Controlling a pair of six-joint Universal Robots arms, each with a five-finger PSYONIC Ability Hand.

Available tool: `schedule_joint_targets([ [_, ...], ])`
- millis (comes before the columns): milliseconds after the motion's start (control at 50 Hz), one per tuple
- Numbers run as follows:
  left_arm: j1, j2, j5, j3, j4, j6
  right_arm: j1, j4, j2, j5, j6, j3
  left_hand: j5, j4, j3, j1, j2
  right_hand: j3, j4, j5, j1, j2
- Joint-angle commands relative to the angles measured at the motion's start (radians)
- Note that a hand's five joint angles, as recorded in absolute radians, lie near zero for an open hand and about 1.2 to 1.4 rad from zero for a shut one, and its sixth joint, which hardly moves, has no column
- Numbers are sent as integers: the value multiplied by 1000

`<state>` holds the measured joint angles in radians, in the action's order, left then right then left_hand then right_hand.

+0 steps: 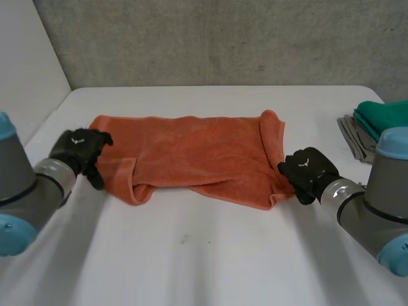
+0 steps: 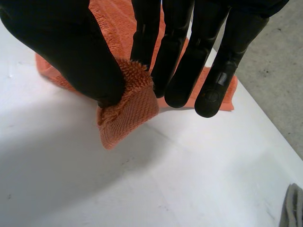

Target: Fold the laundry.

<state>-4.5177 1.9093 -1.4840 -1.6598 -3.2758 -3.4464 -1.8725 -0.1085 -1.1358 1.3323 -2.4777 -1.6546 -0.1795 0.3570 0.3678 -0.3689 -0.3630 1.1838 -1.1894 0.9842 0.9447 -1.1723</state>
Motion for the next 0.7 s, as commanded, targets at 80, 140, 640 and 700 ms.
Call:
schedule_joint_targets([
  [80,-18,-26,257,86,-19,-157,10,-11,-5,-27,2,-27,-56,53,42,-41,-47,213,-207,238,452,-224],
  [140,-17,52,300,132,-13,-218,32,-13,-5,-32,6,-28,-65,62,51,-50,-56,213,-207,238,452,-224],
  [640,-20,369,341,388,278,-652,125,-8,-6,-28,135,-28,-423,420,409,-408,-414,213,-207,238,452,-224],
  [700,-20,373,341,393,277,-652,121,-8,-6,-30,135,-30,-578,575,564,-563,-569,213,-207,238,452,-224],
])
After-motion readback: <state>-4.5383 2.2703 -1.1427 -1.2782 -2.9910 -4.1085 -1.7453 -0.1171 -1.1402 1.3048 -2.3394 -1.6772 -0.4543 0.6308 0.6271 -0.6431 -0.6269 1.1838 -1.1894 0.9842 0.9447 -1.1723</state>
